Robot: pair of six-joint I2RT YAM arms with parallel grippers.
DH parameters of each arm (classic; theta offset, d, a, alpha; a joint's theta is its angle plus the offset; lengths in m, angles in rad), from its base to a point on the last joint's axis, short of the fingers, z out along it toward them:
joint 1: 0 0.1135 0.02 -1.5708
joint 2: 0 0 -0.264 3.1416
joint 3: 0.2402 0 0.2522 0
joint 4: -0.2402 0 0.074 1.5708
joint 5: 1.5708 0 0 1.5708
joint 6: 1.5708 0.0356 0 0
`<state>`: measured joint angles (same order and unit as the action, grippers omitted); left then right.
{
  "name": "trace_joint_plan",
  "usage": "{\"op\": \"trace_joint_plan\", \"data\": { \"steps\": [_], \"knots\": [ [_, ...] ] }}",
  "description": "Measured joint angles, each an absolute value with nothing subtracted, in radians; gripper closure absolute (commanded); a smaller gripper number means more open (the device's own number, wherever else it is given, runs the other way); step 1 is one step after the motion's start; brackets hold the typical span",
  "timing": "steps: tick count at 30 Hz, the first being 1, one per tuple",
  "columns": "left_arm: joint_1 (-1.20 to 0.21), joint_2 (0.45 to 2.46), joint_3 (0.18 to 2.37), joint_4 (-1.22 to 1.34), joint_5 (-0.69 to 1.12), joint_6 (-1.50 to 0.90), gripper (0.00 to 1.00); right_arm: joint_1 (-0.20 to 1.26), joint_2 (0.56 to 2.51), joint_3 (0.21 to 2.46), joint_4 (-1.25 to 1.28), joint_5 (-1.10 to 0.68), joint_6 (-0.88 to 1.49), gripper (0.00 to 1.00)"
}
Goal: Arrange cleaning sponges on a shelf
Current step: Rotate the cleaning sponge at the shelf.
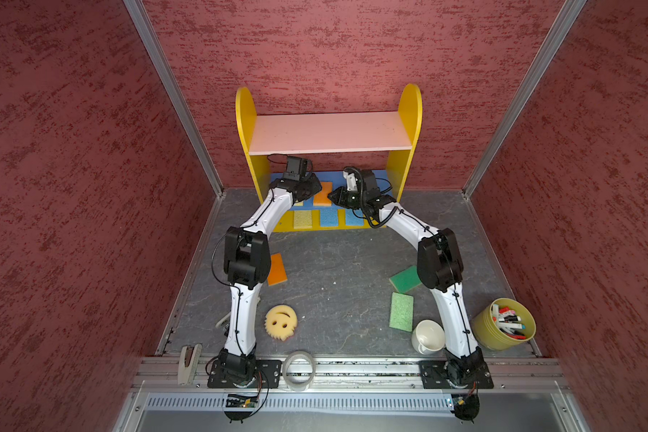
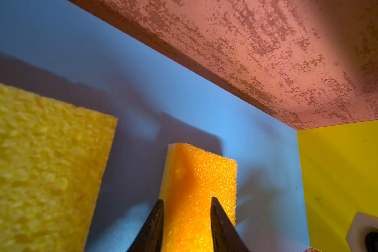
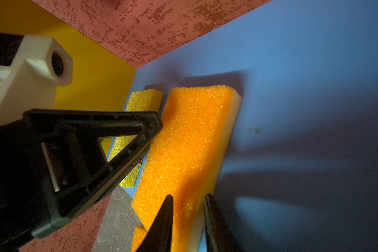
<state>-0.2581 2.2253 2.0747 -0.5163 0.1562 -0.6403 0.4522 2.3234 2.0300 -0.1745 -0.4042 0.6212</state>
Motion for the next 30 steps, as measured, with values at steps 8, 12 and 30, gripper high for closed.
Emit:
{"op": "trace_joint_plan", "data": {
  "steps": [8,12,30],
  "knots": [
    [-0.258,2.225,2.075,-0.516,0.157,-0.643,0.64,0.450,2.327,2.040,-0.174,-0.404,0.622,0.73],
    [-0.258,2.225,2.075,-0.516,0.157,-0.644,0.64,0.447,2.331,2.054,-0.175,-0.404,0.622,0.73],
    [-0.258,2.225,2.060,-0.513,0.156,-0.645,0.64,0.441,2.387,2.121,-0.177,-0.405,0.628,0.73]
  ]
}}
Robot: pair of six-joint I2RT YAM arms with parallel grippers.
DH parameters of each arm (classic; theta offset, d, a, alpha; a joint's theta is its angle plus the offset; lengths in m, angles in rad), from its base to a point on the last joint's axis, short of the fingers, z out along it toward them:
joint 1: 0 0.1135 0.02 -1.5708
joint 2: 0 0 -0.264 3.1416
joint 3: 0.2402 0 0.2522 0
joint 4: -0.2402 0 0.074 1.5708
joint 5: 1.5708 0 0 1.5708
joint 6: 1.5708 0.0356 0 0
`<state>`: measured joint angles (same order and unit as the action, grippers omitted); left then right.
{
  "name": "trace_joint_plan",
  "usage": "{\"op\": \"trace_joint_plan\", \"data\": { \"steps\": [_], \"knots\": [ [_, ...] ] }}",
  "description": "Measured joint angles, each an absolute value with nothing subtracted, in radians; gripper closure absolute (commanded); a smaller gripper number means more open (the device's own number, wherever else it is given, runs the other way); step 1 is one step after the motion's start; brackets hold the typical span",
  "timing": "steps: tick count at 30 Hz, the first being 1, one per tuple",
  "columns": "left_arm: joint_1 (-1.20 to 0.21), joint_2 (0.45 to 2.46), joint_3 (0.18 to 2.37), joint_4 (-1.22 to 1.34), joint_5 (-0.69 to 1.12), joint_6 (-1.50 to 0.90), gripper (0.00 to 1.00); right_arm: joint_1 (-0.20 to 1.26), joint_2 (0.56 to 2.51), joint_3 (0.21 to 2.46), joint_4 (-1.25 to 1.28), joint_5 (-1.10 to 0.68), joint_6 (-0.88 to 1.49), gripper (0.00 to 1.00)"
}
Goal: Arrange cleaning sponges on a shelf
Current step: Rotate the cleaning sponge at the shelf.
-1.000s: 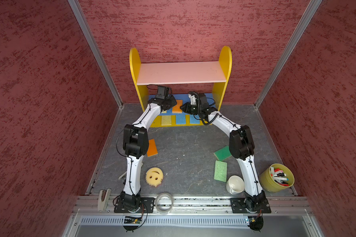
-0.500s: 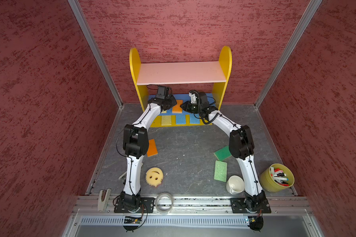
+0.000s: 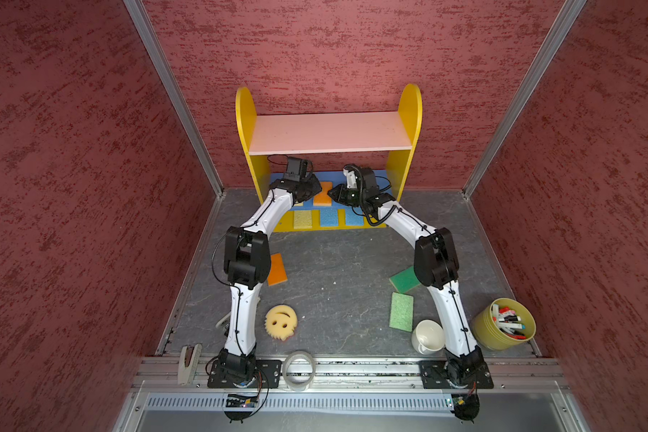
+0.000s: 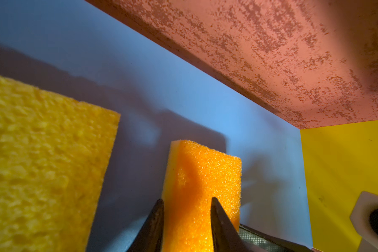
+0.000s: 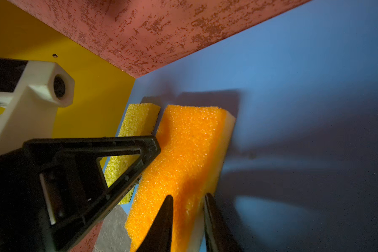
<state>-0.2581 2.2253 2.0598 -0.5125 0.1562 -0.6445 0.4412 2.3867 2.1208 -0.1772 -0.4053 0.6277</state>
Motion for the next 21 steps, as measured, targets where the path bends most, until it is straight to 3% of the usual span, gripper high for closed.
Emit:
{"op": "trace_joint_plan", "data": {
  "steps": [12,15,21],
  "knots": [
    [-0.258,2.225,2.059,-0.511,0.156,-0.651,0.63,0.437,2.400,2.149,-0.186,-0.406,0.632,0.73],
    [-0.258,2.225,2.059,-0.511,0.155,-0.653,0.57,0.435,2.400,2.150,-0.187,-0.406,0.632,0.73],
    [-0.257,2.225,2.059,-0.511,0.154,-0.657,0.53,0.435,2.400,2.149,-0.189,-0.406,0.632,0.72]
  ]
}}
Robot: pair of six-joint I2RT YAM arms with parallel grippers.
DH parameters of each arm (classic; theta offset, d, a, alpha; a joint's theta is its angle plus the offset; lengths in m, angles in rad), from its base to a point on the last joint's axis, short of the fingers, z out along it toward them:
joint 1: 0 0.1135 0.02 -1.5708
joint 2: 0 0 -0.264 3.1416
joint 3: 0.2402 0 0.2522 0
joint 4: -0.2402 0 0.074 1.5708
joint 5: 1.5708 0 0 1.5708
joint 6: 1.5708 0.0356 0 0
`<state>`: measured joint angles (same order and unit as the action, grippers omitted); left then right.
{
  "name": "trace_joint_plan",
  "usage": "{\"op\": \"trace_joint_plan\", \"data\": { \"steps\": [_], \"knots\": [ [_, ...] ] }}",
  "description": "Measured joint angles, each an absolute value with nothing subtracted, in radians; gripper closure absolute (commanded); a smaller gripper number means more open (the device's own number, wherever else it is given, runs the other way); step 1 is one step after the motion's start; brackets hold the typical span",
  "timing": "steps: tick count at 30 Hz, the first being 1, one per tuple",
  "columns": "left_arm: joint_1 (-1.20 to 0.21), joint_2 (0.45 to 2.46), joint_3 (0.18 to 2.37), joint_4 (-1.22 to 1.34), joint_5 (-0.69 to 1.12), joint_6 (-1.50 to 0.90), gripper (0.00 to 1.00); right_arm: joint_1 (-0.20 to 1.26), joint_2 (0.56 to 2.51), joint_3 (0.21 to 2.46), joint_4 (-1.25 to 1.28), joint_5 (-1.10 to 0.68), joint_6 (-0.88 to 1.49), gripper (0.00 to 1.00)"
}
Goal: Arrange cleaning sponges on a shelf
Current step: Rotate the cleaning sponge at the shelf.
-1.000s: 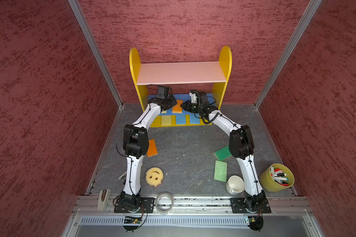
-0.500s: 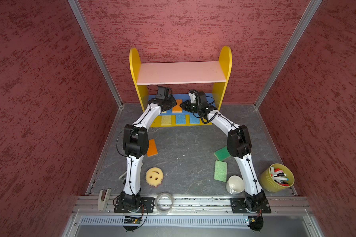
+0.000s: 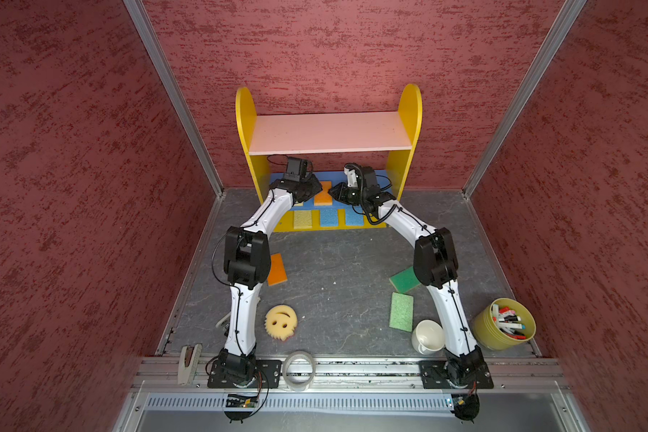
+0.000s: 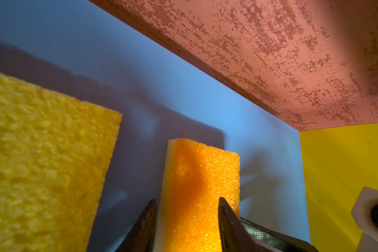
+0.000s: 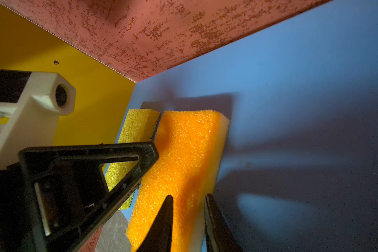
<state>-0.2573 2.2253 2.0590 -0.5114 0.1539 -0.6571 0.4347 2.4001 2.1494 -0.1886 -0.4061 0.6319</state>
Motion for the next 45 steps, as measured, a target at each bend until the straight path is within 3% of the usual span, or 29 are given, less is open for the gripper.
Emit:
{"op": "trace_joint_plan", "data": {
  "steps": [16,27,32,42,45],
  "knots": [
    [-0.241,2.178,2.048,-0.518,0.127,-0.639,0.50,0.424,2.386,2.124,-0.184,-0.404,0.632,0.71],
    [-0.232,1.949,1.845,-0.507,0.073,-0.606,0.48,0.422,2.180,1.861,-0.108,-0.395,0.635,0.71],
    [-0.228,1.884,1.800,-0.492,0.051,-0.591,0.48,0.422,2.158,1.862,-0.078,-0.396,0.636,0.71],
    [-0.213,1.876,1.748,-0.516,0.000,-0.560,0.42,0.422,2.206,1.972,-0.128,-0.395,0.631,0.71],
    [-0.201,1.876,1.740,-0.516,-0.017,-0.553,0.33,0.422,2.233,1.989,-0.138,-0.396,0.631,0.70]
  ]
}}
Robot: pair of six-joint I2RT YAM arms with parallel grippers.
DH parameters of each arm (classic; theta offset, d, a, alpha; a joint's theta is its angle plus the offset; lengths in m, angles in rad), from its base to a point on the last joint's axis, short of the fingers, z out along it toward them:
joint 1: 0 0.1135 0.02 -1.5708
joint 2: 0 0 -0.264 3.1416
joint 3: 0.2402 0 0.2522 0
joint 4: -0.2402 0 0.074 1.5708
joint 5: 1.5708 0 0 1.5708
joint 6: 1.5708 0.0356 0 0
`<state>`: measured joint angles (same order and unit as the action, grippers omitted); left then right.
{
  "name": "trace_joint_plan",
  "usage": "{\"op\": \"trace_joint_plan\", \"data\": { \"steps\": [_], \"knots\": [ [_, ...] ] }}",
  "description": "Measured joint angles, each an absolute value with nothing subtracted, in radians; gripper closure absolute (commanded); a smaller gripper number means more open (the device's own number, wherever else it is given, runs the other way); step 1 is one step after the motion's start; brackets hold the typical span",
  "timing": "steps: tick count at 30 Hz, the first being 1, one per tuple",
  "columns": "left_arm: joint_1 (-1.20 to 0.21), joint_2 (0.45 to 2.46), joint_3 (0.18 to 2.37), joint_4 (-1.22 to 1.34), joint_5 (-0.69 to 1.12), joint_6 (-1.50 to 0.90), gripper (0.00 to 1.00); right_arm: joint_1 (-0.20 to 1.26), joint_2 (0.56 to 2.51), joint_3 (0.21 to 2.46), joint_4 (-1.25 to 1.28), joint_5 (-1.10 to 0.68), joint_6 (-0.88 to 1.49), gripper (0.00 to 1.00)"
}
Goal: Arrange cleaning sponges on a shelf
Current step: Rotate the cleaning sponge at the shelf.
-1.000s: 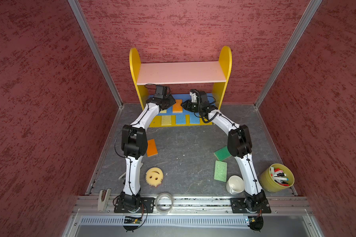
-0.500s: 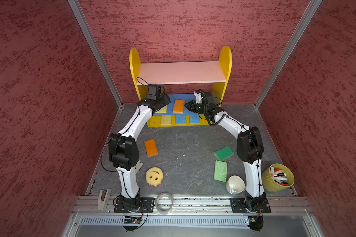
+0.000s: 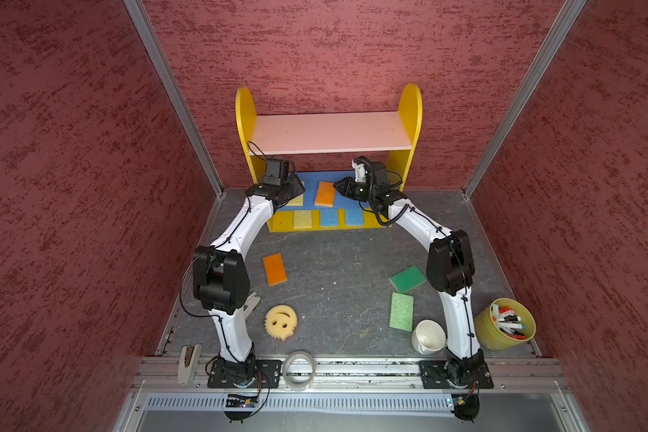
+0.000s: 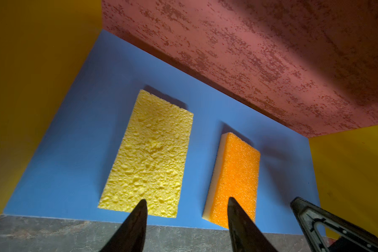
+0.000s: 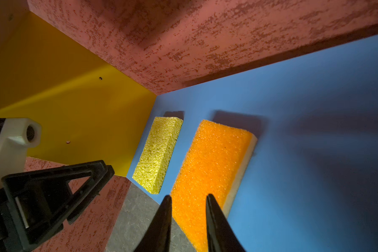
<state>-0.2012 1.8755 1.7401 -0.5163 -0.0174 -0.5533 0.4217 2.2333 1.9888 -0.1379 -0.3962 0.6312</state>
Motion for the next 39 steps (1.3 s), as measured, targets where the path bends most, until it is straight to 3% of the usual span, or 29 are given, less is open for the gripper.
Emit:
{"op": "trace_joint_plan", "data": {
  "steps": [39],
  "knots": [
    [-0.144,1.876,1.670,-0.496,-0.015,-0.545,0.29,0.422,2.457,2.259,-0.250,-0.401,0.645,0.70]
  ]
}}
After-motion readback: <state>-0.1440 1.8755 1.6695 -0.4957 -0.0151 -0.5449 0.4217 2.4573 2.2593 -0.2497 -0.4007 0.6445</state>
